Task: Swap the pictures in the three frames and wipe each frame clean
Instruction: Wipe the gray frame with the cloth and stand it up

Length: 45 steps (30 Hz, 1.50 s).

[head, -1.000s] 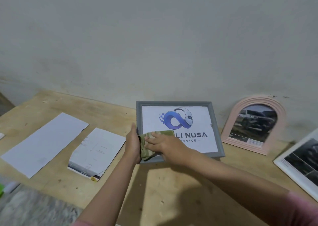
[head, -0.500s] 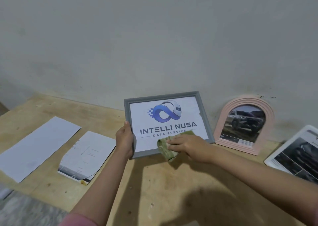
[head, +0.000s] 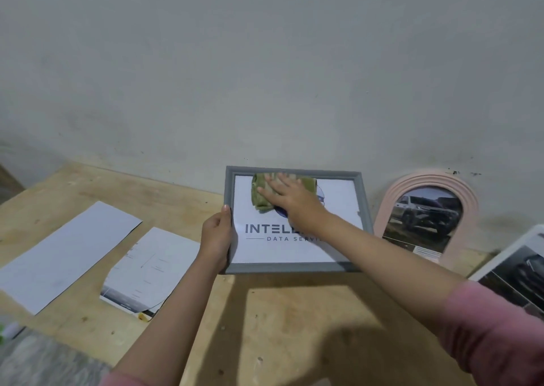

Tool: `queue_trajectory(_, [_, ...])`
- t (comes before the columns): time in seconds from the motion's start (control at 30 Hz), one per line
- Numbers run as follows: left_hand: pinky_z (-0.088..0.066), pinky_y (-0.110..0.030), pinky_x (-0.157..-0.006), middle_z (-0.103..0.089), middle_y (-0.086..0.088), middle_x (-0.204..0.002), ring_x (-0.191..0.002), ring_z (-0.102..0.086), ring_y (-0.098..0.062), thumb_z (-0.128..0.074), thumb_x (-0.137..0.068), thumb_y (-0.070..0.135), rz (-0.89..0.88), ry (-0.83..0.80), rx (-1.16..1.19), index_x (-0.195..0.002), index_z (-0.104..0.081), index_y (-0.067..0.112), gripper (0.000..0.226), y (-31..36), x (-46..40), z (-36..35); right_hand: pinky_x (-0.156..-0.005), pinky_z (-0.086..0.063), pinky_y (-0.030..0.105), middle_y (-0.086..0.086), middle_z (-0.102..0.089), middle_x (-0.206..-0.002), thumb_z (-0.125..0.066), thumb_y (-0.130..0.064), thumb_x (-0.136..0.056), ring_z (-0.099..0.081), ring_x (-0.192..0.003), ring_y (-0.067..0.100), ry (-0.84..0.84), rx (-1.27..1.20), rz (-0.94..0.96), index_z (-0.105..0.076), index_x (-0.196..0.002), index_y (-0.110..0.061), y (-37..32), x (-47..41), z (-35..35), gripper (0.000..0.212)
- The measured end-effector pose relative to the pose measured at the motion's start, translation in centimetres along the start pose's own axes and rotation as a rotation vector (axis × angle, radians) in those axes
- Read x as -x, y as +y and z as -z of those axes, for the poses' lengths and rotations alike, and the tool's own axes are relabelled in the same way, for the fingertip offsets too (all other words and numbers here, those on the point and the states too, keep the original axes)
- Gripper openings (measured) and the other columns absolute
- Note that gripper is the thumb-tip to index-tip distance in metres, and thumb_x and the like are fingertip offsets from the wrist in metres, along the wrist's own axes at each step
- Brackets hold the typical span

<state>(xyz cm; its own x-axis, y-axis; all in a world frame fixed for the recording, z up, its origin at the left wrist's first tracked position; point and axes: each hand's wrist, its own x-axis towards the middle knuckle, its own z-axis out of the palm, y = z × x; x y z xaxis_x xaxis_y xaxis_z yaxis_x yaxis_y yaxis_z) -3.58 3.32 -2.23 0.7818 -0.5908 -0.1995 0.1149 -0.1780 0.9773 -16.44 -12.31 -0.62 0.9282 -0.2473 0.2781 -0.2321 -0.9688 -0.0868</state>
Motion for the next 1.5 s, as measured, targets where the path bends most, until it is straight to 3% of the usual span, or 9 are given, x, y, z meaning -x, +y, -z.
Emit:
queue_trajectory(0.13, [-0.038,-0.032,-0.072,-0.049,-0.007,-0.083,-0.077,-0.045,-0.020,-0.039,-0.097,0.049,0.044,0.096,0.004,-0.085,-0.050,0.015,0.037,-1.2,-0.6,1.6,-0.112,-0.012,0.053,0.004,-0.020,-0.156,-0.047,0.001,-0.093,-0.017,-0.144,0.032,-0.095,-0.040,0.158,-0.034,-0.144,-0.027,-1.5,2.6,-1.9,0.060])
queue_trajectory(0.27, [-0.045,-0.037,-0.080,-0.062,-0.009,-0.088,-0.083,-0.054,-0.024,-0.039,-0.098,0.046,0.036,0.194,0.019,-0.088,-0.057,0.007,0.044,-1.0,-0.6,2.6,-0.101,-0.035,0.054,0.013,-0.040,-0.146,-0.049,-0.003,-0.079,-0.039,-0.133,0.039,-0.207,-0.005,0.304,-0.050,-0.135,-0.016,-1.0,6.8,-2.4,0.058])
queue_trajectory(0.37, [-0.042,-0.035,-0.075,-0.059,-0.012,-0.086,-0.080,-0.051,-0.023,-0.039,-0.099,0.044,-0.007,0.217,-0.013,-0.084,-0.055,0.006,0.044,-1.0,-0.8,3.3,-0.077,-0.057,0.041,0.008,-0.057,-0.133,-0.047,-0.002,-0.074,-0.061,-0.111,0.030,-0.158,0.128,0.274,-0.061,-0.124,-0.020,1.4,8.8,-1.6,0.056])
queue_trajectory(0.47, [-0.033,-0.031,-0.063,-0.047,-0.010,-0.078,-0.074,-0.041,-0.019,-0.039,-0.099,0.042,-0.081,0.202,-0.056,-0.077,-0.047,0.007,0.042,-1.3,-0.8,3.8,-0.067,-0.051,0.033,-0.004,-0.049,-0.138,-0.044,-0.004,-0.087,-0.053,-0.110,0.025,-0.381,0.233,0.062,-0.048,-0.134,-0.036,4.0,9.4,1.3,0.057])
queue_trajectory(0.6, [-0.033,-0.032,-0.064,-0.047,-0.009,-0.079,-0.074,-0.041,-0.018,-0.038,-0.098,0.045,-0.099,0.163,-0.101,-0.077,-0.047,0.009,0.043,-1.6,-0.4,3.8,-0.072,-0.053,0.043,0.006,-0.054,-0.135,-0.053,0.006,-0.075,-0.052,-0.110,0.035,0.020,-0.006,-0.164,-0.056,-0.130,-0.026,4.4,7.9,4.2,0.063])
queue_trajectory(0.73, [-0.035,-0.033,-0.067,-0.048,-0.008,-0.076,-0.072,-0.044,-0.019,-0.037,-0.098,0.047,-0.106,0.086,-0.101,-0.073,-0.044,0.012,0.044,-1.5,0.8,1.4,-0.080,-0.051,0.047,0.016,-0.055,-0.132,-0.064,0.004,-0.068,-0.057,-0.108,0.041,0.296,-0.079,-0.001,-0.059,-0.127,-0.016,0.4,3.6,3.2,0.062])
queue_trajectory(0.87, [-0.030,-0.032,-0.064,-0.040,-0.010,-0.069,-0.066,-0.038,-0.018,-0.036,-0.100,0.042,-0.172,0.035,-0.121,-0.068,-0.040,0.011,0.044,-0.8,1.9,-0.5,-0.100,-0.027,0.067,0.013,-0.036,-0.149,-0.053,0.015,-0.075,-0.033,-0.135,0.042,0.176,-0.025,0.096,-0.044,-0.139,-0.022,-3.5,1.0,0.2,0.074])
queue_trajectory(1.07, [-0.027,-0.031,-0.066,-0.038,-0.006,-0.073,-0.070,-0.034,-0.018,-0.037,-0.099,0.044,-0.100,0.100,-0.085,-0.070,-0.036,0.014,0.042,-1.4,1.8,1.3,-0.111,-0.003,0.060,-0.007,-0.010,-0.157,-0.042,0.026,-0.071,-0.003,-0.146,0.022,0.017,-0.050,-0.032,-0.022,-0.146,-0.034,-0.2,2.2,0.1,0.099])
queue_trajectory(1.5, [-0.023,-0.030,-0.054,-0.029,-0.001,-0.058,-0.056,-0.027,-0.016,-0.038,-0.101,0.036,-0.094,0.252,-0.045,-0.059,-0.027,0.015,0.048,0.4,2.1,1.6,-0.105,-0.034,0.036,0.010,-0.012,-0.158,-0.046,0.006,-0.083,-0.032,-0.137,0.031,-0.118,0.033,-0.336,-0.016,-0.149,-0.027,2.6,7.9,-0.9,0.080])
